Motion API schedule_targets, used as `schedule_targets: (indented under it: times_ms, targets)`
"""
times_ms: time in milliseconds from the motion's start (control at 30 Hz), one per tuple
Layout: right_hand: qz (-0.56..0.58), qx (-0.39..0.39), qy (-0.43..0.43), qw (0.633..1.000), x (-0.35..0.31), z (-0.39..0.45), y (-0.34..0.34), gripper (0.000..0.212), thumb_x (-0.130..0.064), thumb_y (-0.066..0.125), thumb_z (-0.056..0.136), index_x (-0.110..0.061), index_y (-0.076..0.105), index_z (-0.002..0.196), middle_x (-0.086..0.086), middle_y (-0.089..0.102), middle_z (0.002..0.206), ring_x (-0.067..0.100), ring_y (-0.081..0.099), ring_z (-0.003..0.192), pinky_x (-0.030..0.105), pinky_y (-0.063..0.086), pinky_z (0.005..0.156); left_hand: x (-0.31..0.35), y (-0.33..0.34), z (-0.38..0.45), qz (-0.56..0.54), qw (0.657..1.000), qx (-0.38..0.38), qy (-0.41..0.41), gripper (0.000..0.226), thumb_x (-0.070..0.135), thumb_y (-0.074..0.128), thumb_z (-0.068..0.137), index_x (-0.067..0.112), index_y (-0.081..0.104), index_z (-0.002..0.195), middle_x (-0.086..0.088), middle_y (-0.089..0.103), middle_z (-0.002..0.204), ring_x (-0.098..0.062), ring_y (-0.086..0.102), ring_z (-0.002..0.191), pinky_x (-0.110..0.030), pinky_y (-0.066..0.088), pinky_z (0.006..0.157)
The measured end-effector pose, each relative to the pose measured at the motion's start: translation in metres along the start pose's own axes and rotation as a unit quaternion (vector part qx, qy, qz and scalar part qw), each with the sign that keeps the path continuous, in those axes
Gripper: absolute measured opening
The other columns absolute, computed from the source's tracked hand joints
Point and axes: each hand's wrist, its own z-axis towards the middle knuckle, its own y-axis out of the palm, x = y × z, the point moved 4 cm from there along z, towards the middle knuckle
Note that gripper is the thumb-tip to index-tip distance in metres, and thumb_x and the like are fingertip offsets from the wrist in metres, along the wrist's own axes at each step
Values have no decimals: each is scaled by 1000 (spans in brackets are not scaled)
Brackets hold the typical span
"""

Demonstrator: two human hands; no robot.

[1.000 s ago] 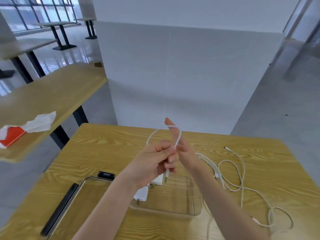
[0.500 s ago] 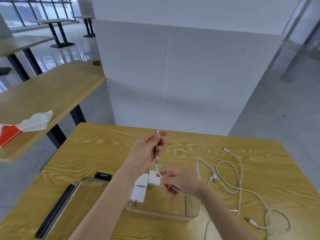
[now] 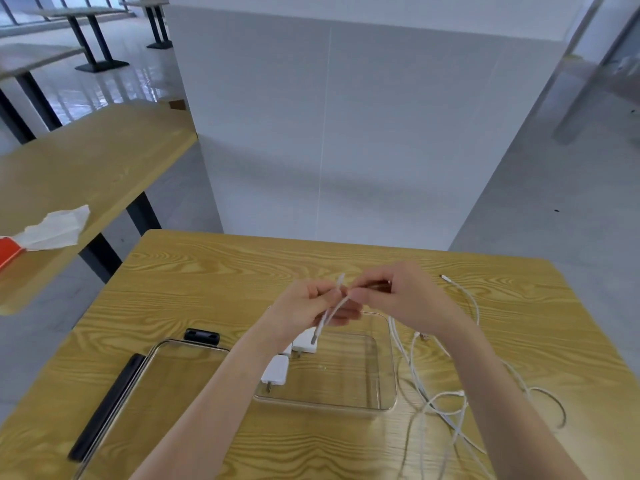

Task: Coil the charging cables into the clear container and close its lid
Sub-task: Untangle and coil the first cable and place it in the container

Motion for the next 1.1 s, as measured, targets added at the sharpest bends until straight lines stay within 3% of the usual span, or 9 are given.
schedule_targets:
  times_ms: [133,333,500,633,700,767,900,1000,1100]
  targets:
    - [143,73,-4,987,8,4,-9,12,-12,78,73,-22,71,71,-17,67,64,-4,58,62,9,43,60,-2,13,-8,-90,995,-44,1,31,13,39,97,-6,62,105,-19,71,95,-28,70,88,-28,56,76]
    - [257,179,-6,950,34,10,1,2,-15,72,78,-17,72,77,-9,67,64,3,56,57,16,44,58,3,18,-7,-272,962,-9,32,31,19,43,89,1,67,96,-4,69,66,-14,66,60,-23,55,63]
    - [313,139,95,935,64,12,48,26,-17,46,97,-12,67,84,-1,65,63,13,56,53,33,48,62,16,16,6,-320,945,17,70,21,13,45,91,0,62,94,-3,66,65,-14,63,58,-23,54,59]
    - [257,59,167,950,77,4,81,26,-24,38,101,-15,62,99,-2,67,72,11,61,64,32,49,72,22,3,17,-318,942,40,94,24,11,37,97,4,59,90,-8,73,81,-17,71,78,-26,57,72]
    - [231,40,170,957,77,-2,87,22,-22,37,100,-15,58,105,-1,67,72,12,59,59,27,46,62,23,-5,20,-300,947,54,106,25,11,36,97,4,60,92,-9,74,87,-20,71,85,-27,57,78]
    - [174,38,145,973,69,-7,85,17,-21,39,99,-17,56,100,-1,66,70,9,53,50,23,41,54,21,-10,22,-272,953,75,111,25,12,37,98,4,61,95,-9,73,92,-21,70,91,-29,55,84]
    - [70,8,91,993,41,-10,69,13,-23,47,96,-23,59,93,-5,62,64,2,45,48,21,39,54,10,-13,22,-201,967,113,107,24,11,40,97,3,62,101,-10,72,100,-23,68,98,-32,52,91]
    - [-19,-26,51,998,22,-14,51,17,-22,53,90,-25,67,100,-9,56,59,2,48,52,21,38,55,1,-11,19,-123,981,122,87,24,10,40,98,3,62,102,-11,71,103,-22,69,96,-30,53,89]
    - [-111,-31,-1,993,6,-11,33,18,-20,53,90,-17,70,87,-9,48,53,6,45,51,25,33,55,-6,-5,16,-75,991,99,58,23,11,41,98,3,63,101,-8,73,95,-18,71,88,-25,55,81]
